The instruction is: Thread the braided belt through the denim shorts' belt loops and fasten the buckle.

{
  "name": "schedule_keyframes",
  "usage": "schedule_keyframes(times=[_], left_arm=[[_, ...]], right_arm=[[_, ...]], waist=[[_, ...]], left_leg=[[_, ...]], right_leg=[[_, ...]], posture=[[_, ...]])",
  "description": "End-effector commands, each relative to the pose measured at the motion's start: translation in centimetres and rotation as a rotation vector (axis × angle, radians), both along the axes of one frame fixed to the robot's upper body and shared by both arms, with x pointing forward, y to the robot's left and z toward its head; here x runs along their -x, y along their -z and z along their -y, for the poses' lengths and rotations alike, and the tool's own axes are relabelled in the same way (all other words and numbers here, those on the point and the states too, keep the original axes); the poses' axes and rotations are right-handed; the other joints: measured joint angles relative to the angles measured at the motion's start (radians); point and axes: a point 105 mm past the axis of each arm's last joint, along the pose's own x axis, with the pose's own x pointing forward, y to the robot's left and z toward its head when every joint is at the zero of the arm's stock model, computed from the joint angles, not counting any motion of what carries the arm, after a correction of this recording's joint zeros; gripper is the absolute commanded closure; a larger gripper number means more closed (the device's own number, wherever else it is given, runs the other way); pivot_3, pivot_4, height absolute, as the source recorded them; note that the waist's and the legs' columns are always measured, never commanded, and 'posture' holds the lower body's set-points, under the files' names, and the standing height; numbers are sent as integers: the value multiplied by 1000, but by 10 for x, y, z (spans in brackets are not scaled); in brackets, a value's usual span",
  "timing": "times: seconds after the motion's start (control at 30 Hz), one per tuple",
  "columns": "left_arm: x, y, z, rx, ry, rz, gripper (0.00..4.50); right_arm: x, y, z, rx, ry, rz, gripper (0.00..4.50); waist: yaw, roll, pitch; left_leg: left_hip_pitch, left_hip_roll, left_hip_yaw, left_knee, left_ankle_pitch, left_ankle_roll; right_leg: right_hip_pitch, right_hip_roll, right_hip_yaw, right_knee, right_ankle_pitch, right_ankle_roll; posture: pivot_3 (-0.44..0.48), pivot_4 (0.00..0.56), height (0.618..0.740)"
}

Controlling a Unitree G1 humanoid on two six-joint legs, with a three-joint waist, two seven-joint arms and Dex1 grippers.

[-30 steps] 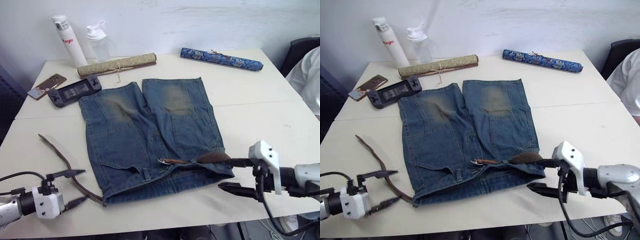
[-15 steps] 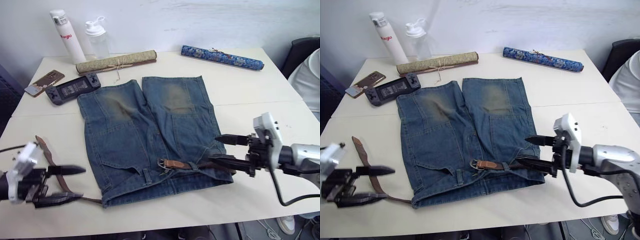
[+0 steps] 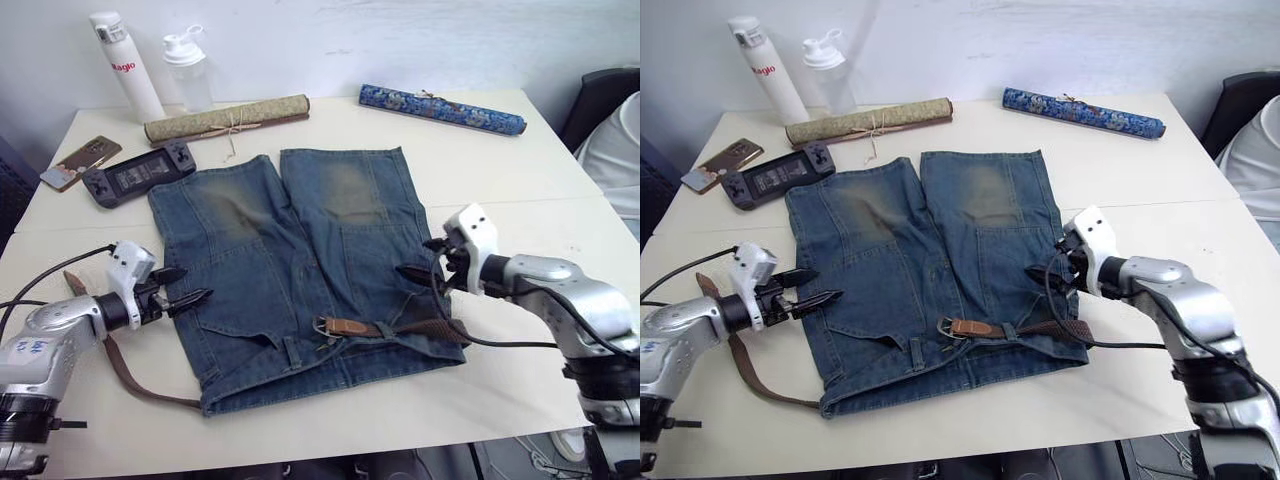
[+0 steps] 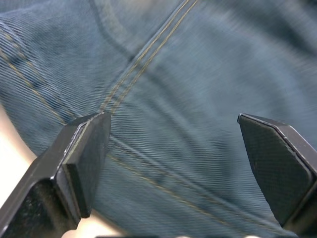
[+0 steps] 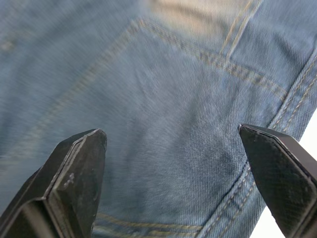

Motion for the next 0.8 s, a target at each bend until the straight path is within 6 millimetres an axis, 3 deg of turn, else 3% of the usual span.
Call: schedule_keyframes(times=[0.03, 0.07, 0.17, 0.27, 0.37, 0.4, 0.47, 0.53, 0.67, 0.8], left_arm=[[3, 30, -11, -174, 22, -90, 0], [6, 35, -11, -197, 43, -109, 0], [13, 45, -10, -216, 86, -170, 841], [23, 53, -6, -241, 155, -218, 1984], [27, 59, -6, -259, 183, -248, 3521], [28, 61, -6, -265, 189, -254, 3712], [23, 63, -6, -305, 207, -239, 4398], [15, 63, -6, -354, 221, -208, 4402], [-4, 63, -6, -464, 260, -142, 4402], [-46, 48, -2, -544, 230, -25, 4402]], right_arm=[[-11, 16, 2, 58, 24, -97, 27], [-11, 22, 2, 65, 22, -128, 27], [-9, 33, 1, 58, 14, -207, 0], [-7, 39, 0, 66, -6, -235, 714], [-8, 40, 0, 72, -11, -241, 2370], [-8, 41, 0, 73, -10, -240, 2578], [-11, 41, 2, 90, 9, -223, 3479], [-14, 41, 4, 106, 37, -203, 4400], [-18, 42, 9, 119, 95, -168, 4470], [-21, 41, 14, 129, 163, -132, 4470]], waist=[[0, 0, 0], [0, 0, 0], [0, 1, -1], [-1, 4, -9], [-1, 5, -11], [-1, 6, -12], [-2, 8, -14], [-1, 12, -19], [5, 16, -28], [26, 17, -31]], left_leg=[[0, 0, 0, 0, 0, 0], [0, 0, 0, 0, 0, 0], [2, 0, 1, 0, 1, -1], [4, 1, 1, -1, 1, -1], [7, 1, 1, -2, 0, 0], [9, 1, 1, -3, 0, -1], [14, 1, 3, -4, -1, -1], [14, 1, 3, -4, -2, -1], [18, 1, 3, -4, -3, 2], [27, 1, 0, -4, -4, 4]], right_leg=[[0, 0, 0, 0, 0, 0], [0, 0, 0, 0, 0, 0], [-1, -1, 0, 3, 0, 0], [1, -1, 1, 3, 0, 0], [4, -1, 2, 1, 0, 0], [7, -1, 2, 0, 0, 0], [10, -2, 3, 0, 0, -1], [10, -2, 3, 0, 0, -1], [13, -2, 3, 1, 0, -1], [22, -3, 1, 3, 0, -2]], posture=[[0, 150, 717], [0, 150, 717], [0, 150, 717], [0, 150, 717], [0, 150, 717], [0, 150, 717], [0, 150, 717], [0, 150, 717], [0, 150, 717], [0, 150, 717]])
